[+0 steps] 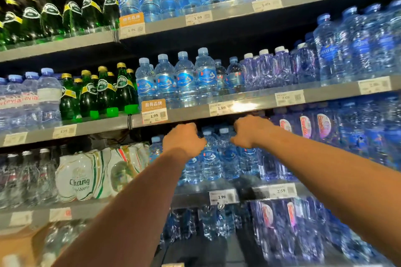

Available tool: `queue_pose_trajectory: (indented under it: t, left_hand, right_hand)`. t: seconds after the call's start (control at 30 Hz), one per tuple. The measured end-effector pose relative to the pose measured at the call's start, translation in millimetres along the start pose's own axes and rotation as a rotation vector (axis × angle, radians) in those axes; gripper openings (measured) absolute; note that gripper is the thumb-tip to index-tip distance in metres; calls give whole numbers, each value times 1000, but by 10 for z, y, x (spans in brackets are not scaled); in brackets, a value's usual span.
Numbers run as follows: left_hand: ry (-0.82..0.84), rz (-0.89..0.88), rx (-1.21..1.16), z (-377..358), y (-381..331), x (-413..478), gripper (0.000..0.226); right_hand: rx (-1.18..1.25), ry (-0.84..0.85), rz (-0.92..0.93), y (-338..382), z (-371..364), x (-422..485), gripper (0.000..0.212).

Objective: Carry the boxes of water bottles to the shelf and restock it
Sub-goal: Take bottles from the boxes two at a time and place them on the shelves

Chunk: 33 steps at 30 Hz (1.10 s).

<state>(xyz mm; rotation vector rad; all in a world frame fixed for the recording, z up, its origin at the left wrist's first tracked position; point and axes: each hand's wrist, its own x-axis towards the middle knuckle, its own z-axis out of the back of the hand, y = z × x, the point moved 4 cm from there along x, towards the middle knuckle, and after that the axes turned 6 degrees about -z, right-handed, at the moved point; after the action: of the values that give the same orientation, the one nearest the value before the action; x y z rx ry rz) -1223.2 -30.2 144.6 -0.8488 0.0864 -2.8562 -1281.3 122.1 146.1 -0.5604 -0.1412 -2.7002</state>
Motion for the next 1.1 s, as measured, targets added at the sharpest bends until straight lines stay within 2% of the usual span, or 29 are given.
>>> queue_pose_trajectory:
  t: [0.1,0.23,0.43,0.57,0.7,0.83,0.87,0.93,1.1]
  left_hand:
    - [96,-67,-20,-96,-31,-264,30]
    - [171,-109,-43,-245,-31,-676,34]
    - [289,-161,-128,-773,-121,-1385,32]
    - [413,-225,-177,-1234,-226,-1900,32]
    - [506,-202,-271,-1649,-349,-2286,28]
    - [578,-216,-334,-2075,-518,-2673,23]
    - [605,-203,-352,-2226,-562,-2781,24]
    - [654,-157,-327,-2507,-634,-2985,21]
    - [781,-134,-199,-3126,-918,-3332,33]
  right_hand:
    - [-19,41,-56,56,-99,-326,37]
    - [0,103,-123,141,-330,-756,22]
    - [-5,212,-176,169,-853,-1554,37]
    - [22,363,-251,65,-1333,-2016,42]
    - [5,470,-293,-83,-1788,-2358,27]
    - [-14,462,-230,-257,-2336,-2623,36]
    - [-13,503,-232,-314,-2474,-2725,37]
    - [-17,587,-229,-436,-2732,-2939,36]
    - [16,672,-271,-832,-3252,-3320,39]
